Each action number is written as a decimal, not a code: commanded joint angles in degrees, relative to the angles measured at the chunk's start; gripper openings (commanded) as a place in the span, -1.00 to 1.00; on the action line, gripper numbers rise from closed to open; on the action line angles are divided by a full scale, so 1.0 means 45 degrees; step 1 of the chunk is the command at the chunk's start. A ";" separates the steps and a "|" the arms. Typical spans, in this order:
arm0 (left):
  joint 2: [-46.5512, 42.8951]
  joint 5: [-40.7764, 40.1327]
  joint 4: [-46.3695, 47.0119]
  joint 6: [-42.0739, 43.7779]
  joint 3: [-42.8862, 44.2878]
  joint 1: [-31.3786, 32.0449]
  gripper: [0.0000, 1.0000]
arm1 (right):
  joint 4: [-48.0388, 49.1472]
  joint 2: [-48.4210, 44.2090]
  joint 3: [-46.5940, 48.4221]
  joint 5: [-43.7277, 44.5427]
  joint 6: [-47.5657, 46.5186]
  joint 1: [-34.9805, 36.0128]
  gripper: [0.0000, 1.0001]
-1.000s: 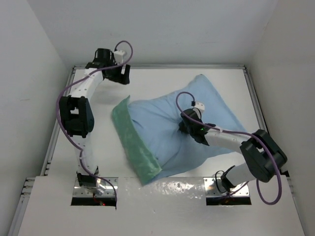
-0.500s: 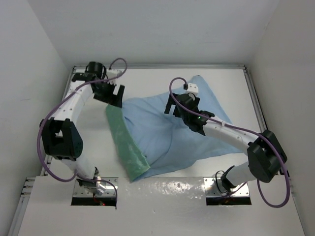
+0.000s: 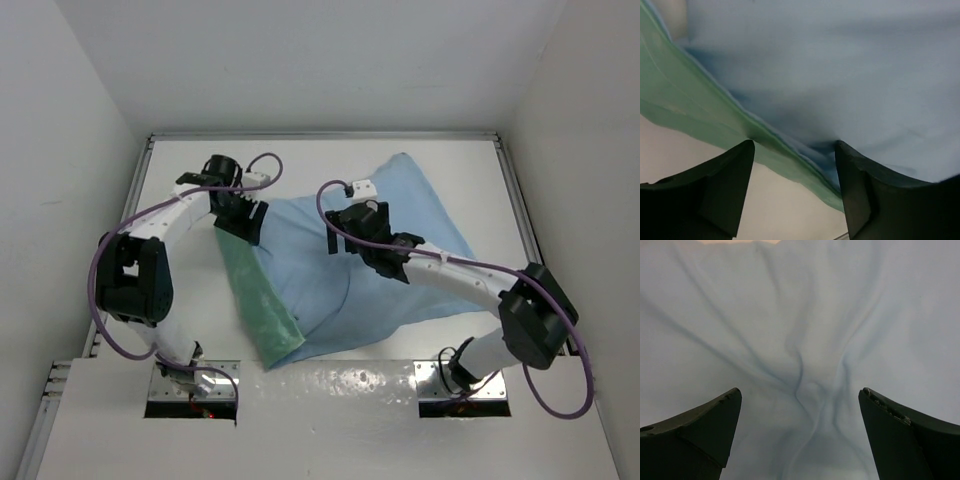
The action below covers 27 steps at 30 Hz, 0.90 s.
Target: Put the pillow into the pillowcase
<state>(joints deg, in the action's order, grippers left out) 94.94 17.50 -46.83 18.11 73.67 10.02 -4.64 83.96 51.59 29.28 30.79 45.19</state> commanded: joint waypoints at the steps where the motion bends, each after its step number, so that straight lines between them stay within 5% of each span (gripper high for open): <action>1: 0.0094 -0.1953 0.0875 0.0486 -0.0590 -0.0117 0.19 | 0.0350 0.1061 0.0816 -0.0583 -0.1233 0.0153 0.98; 3: 0.0172 -0.1432 0.0564 0.0663 -0.0454 -0.0118 -0.08 | -0.0760 0.2523 0.2299 -0.1093 -0.1956 0.0134 0.98; 5: 0.0231 -0.0591 0.0446 0.0644 -0.0531 -0.0098 -0.54 | -0.1736 0.3388 0.3512 -0.1835 -0.1882 0.0095 0.98; 6: 0.0251 -0.0201 0.0387 0.0489 -0.0512 -0.0117 -0.92 | -0.1432 0.3914 0.3496 -0.2225 -0.1513 -0.0079 0.80; 9: 0.0135 -0.0333 -0.0275 0.0662 -0.0065 -0.0389 -1.00 | -0.0494 0.4465 0.2970 -0.4546 -0.0302 -0.1071 0.09; 10: -0.0002 -0.0314 -0.0471 0.0818 0.0112 -0.0565 -1.00 | -0.0375 0.4931 0.2930 -0.5268 0.0649 -0.1522 -0.79; 11: -0.0390 -0.0333 -0.0879 0.1148 0.0268 -0.0838 -1.00 | -0.0567 0.5187 0.3007 -0.6165 0.1297 -0.1952 -1.00; 14: -0.0919 -0.0780 -0.1525 0.2026 0.1146 -0.2165 -1.00 | -0.0823 0.5424 0.2853 -0.6625 0.3097 -0.3983 -1.00; 20: -0.0707 -0.1933 -0.1003 0.3162 0.1853 -0.4784 -1.00 | 0.0522 0.3160 0.1094 -0.2290 0.4001 -0.5627 -1.00; 24: -0.0181 -0.2929 0.0988 0.3086 0.0837 -0.4922 -1.00 | 0.1655 0.3469 0.1931 -0.4545 0.1855 -0.5376 -1.00; 26: 0.0810 -0.3495 0.1344 0.2542 0.0952 -0.4922 -0.50 | 0.1309 0.3840 0.2964 -0.6793 0.0604 -0.5219 -0.92; 27: 0.1185 -0.4194 0.1363 0.2287 0.1398 -0.4922 -0.23 | 0.0996 0.3977 0.3355 -0.7128 0.0330 -0.4986 -0.51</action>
<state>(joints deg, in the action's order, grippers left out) 96.18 8.56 -46.54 29.12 78.08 -10.76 -0.43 100.22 61.58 3.46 40.38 21.47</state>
